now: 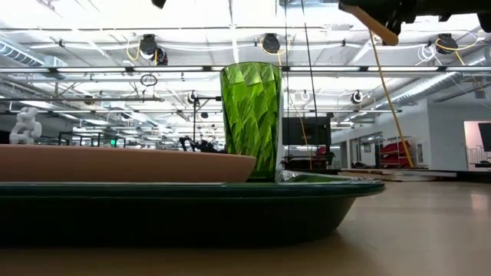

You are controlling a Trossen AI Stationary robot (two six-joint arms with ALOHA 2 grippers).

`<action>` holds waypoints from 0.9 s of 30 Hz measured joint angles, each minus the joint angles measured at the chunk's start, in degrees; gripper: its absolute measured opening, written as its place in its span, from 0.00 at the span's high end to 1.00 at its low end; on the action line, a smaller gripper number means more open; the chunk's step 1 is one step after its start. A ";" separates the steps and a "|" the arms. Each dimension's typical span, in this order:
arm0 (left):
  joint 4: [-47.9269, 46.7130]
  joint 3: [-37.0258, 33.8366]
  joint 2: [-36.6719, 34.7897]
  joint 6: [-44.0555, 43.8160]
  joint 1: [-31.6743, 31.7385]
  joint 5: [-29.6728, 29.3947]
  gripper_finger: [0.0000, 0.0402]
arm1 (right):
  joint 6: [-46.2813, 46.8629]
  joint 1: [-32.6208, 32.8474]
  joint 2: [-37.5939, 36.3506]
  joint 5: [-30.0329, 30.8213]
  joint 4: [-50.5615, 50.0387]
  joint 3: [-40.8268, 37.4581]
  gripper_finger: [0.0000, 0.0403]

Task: Pick and place plate/cup/fork/spoon on tray
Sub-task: Put the light orange spoon on the black serving tray beside the orange fork

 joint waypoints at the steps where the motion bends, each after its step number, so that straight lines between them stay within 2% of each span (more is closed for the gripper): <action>1: 2.32 0.00 0.00 1.82 -0.27 -0.02 0.73 | -0.71 0.62 0.00 0.83 0.90 0.00 0.92; 9: 10.95 -0.01 1.77 9.11 -2.16 -3.00 0.73 | -4.72 4.85 0.06 1.35 8.87 0.00 0.92; 13: 21.29 0.00 5.39 14.39 -1.38 -2.43 0.73 | -5.06 5.61 2.25 1.18 13.34 0.00 0.92; 18: 31.97 0.08 10.31 22.52 0.08 3.43 0.73 | -6.69 6.39 7.49 0.81 21.91 0.00 0.92; 22: 29.37 3.94 13.55 22.48 1.28 8.24 0.69 | -7.05 6.35 11.24 -2.33 27.30 0.68 0.92; 27: 24.49 10.88 18.93 21.49 2.50 11.13 0.53 | -7.27 6.35 15.76 -3.91 29.75 2.93 0.92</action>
